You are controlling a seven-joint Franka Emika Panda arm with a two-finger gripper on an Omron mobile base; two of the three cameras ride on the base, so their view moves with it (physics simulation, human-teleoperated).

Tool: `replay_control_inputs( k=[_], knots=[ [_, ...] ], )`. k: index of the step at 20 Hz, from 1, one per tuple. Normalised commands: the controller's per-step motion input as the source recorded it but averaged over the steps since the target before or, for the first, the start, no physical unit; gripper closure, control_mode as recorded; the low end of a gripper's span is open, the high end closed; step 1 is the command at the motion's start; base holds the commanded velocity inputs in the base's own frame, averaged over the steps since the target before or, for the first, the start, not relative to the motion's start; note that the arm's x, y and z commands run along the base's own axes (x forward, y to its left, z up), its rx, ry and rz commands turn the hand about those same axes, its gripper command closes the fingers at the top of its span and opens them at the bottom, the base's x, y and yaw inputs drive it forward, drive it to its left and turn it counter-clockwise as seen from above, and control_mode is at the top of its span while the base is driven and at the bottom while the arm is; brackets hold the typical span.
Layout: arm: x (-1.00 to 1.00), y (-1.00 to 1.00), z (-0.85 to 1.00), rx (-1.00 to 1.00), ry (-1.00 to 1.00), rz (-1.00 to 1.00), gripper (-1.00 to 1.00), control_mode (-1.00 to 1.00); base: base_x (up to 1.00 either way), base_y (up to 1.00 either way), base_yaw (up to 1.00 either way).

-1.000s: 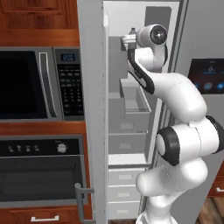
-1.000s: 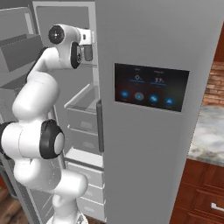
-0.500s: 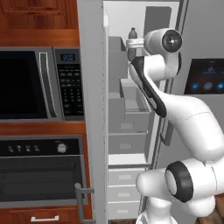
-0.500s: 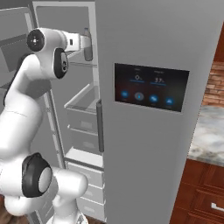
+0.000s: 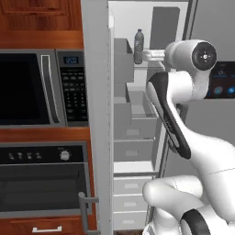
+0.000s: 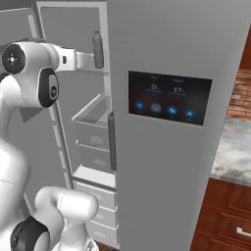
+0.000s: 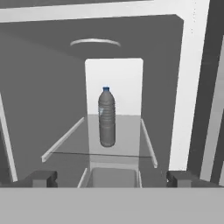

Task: Take the bottled waters from the counter and place them in the freezer to freeze. Close the freezer door after placing the bottles.

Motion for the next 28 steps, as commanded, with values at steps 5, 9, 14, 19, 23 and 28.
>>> replay_control_inputs(
  k=[5,9,14,19,23,28],
  knots=[
    [-1.0,-0.25,-0.04,0.0,0.11,0.0,-1.0,-1.0,0.0,0.0,0.0],
    [-1.0,-0.57,-0.06,0.0,0.14,0.0,-1.0,-1.0,0.0,0.0,0.0],
    [-0.99,-0.2,-0.05,-0.09,0.09,-0.01,-1.0,-1.0,0.0,0.0,0.0],
    [-0.47,0.01,-0.65,0.0,0.31,-0.02,-1.0,-1.0,0.0,0.0,0.0],
    [-0.51,0.0,-0.65,0.02,0.18,-0.01,-1.0,-1.0,0.0,0.0,0.0],
    [-0.39,0.0,-0.64,0.04,0.14,-0.03,-1.0,-1.0,0.0,0.0,0.0]
  ],
)
